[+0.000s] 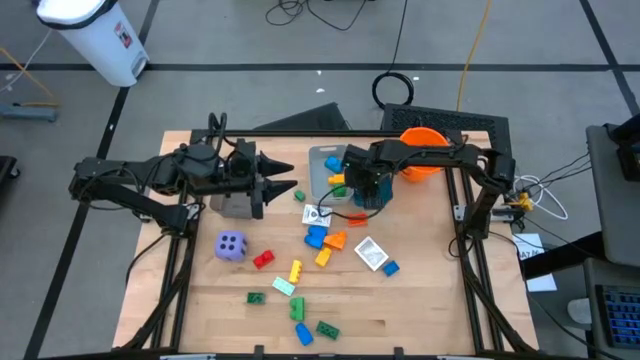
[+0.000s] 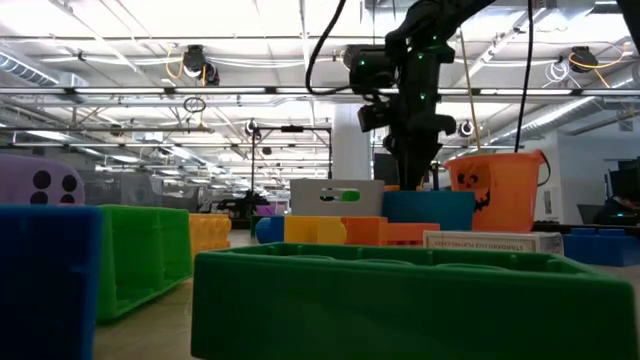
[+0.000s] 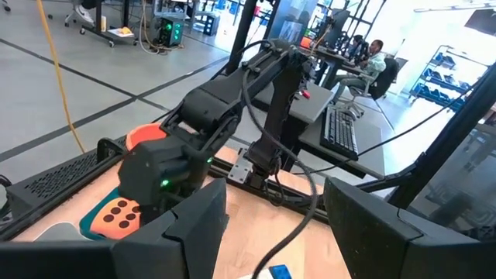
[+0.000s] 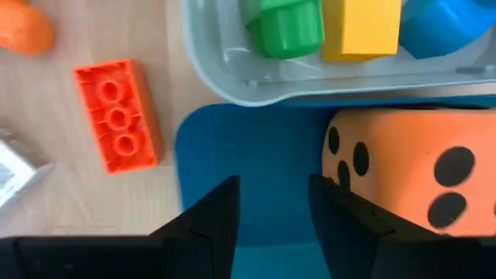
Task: Pick & Place Toys
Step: Put the orange dice into the blue bin, then put the green game piece into the gray bin
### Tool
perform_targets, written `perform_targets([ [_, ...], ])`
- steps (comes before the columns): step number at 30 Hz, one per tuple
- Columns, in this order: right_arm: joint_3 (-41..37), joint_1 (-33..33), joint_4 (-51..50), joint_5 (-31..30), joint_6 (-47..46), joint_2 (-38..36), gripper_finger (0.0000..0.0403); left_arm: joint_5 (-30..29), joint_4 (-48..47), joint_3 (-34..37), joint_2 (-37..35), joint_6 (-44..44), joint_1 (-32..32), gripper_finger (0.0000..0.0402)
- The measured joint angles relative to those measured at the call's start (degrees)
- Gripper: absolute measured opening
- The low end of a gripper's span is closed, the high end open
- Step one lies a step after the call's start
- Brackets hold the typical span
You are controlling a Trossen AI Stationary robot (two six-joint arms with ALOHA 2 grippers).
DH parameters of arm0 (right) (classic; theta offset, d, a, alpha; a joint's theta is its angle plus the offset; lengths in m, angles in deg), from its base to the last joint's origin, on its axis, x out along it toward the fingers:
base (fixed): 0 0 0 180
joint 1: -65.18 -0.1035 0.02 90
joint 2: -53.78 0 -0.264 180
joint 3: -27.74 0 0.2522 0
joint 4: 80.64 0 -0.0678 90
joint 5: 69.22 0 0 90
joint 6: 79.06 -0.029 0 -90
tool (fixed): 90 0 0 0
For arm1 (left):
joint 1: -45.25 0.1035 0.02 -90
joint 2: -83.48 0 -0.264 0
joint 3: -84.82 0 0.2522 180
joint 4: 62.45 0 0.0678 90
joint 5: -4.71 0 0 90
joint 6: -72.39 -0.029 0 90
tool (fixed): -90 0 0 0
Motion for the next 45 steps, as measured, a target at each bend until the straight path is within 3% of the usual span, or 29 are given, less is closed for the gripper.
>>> perform_targets([
  [8, -0.04, 0.93, 2.79, -10.08, 2.20, -0.08, 0.0144, -0.19, -0.04, 0.00, 0.00, -0.54, 0.00, 0.0227],
  [18, -0.04, 1.20, 2.92, -10.15, 2.17, -0.16, 0.0144, -0.24, -0.07, 0.00, -0.01, -0.87, 0.00, 0.0227],
  [23, -0.04, 0.82, 2.88, -9.55, 1.14, -3.62, 0.0144, -0.24, -0.04, 0.00, 0.00, -0.84, 0.00, 0.0227],
  [29, -0.04, 0.04, 4.95, 1.63, -6.73, -11.04, 0.0144, -0.21, -0.44, 0.00, -0.03, -0.88, 0.00, 0.0227],
  [35, -0.04, -0.98, 13.14, 12.58, -19.28, -15.78, 0.0144, 0.45, -6.68, -0.04, -0.70, 1.91, -0.68, 0.0227],
  [41, -0.06, -4.16, 24.03, 18.58, -30.98, -16.61, 0.0144, 4.38, -13.75, -0.04, -0.61, 7.29, -3.45, 0.0227],
  [45, -0.04, -7.45, 31.90, 18.35, -35.87, -16.52, 0.0144, 4.06, -19.92, -0.02, -0.59, 10.58, -6.08, 0.0227],
])
